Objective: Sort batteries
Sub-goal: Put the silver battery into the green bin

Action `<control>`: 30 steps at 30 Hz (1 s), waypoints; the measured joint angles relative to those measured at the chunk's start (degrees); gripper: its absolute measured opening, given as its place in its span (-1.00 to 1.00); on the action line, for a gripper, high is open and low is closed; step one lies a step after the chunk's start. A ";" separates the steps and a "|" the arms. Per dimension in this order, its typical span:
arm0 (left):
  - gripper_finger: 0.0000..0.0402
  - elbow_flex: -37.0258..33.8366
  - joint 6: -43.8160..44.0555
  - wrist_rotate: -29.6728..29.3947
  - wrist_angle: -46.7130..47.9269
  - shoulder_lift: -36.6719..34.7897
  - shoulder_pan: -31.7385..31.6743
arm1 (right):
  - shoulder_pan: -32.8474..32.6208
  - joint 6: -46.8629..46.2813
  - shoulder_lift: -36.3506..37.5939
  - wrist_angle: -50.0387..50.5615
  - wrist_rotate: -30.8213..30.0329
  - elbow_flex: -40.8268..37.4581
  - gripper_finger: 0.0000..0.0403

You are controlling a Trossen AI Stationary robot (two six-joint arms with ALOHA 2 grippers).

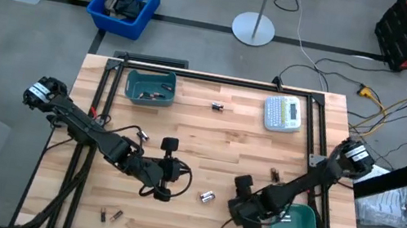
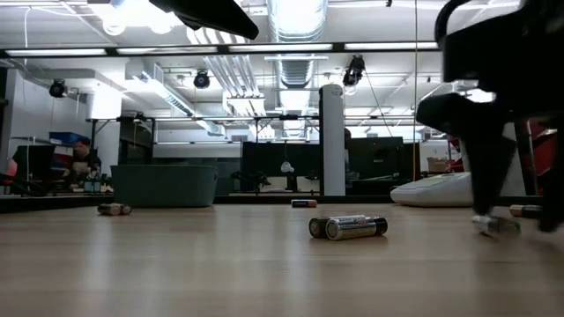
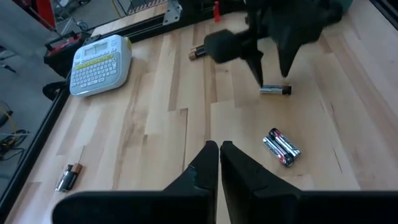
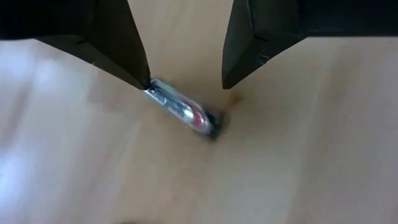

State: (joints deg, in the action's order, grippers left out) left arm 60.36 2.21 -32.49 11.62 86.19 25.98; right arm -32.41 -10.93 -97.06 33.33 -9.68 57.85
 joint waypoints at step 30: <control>-1.00 -0.04 1.08 0.24 0.00 0.85 0.00 | 3.46 1.97 -5.73 -1.07 2.53 6.59 -0.11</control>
State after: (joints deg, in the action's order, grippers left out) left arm 60.31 3.29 -32.25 11.62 87.04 25.98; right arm -28.95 -8.96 -102.80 32.27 -7.15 64.43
